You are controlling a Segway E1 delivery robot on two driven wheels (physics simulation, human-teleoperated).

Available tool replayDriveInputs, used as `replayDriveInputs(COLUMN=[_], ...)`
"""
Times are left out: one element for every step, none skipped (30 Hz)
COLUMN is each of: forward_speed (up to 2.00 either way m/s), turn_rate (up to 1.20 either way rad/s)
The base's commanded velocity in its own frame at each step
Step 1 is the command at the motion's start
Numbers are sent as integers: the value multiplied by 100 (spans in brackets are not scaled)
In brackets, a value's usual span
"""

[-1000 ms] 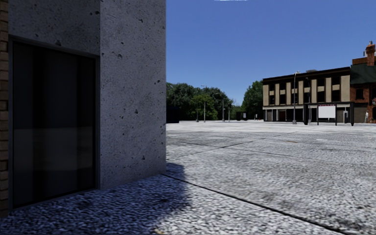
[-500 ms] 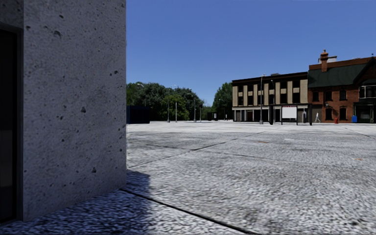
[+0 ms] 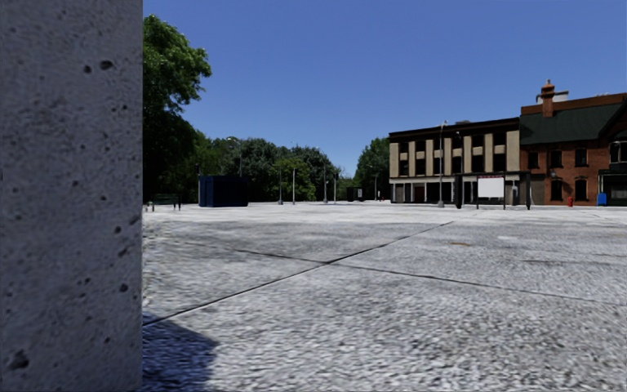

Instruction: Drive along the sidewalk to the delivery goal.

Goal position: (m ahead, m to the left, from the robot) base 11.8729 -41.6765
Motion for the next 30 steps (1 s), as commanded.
replayDriveInputs(forward_speed=[200, 200, 200, 200, 200, 200, 200, 200, 200, 200, 200, 200, 200, 200, 200, 200, 200, 200, 200, 200, 200, 200, 200, 200, 200, 200, 200, 200, 200, 200], turn_rate=[0, 0, 0, 0, 0, 0, 0, 0, 0, 0, 0, 0, 0, 0, 0, 0, 0, 0, 0, 0, 0, 0, 0, 0, 0, 0, 0, 0, 0, 0])
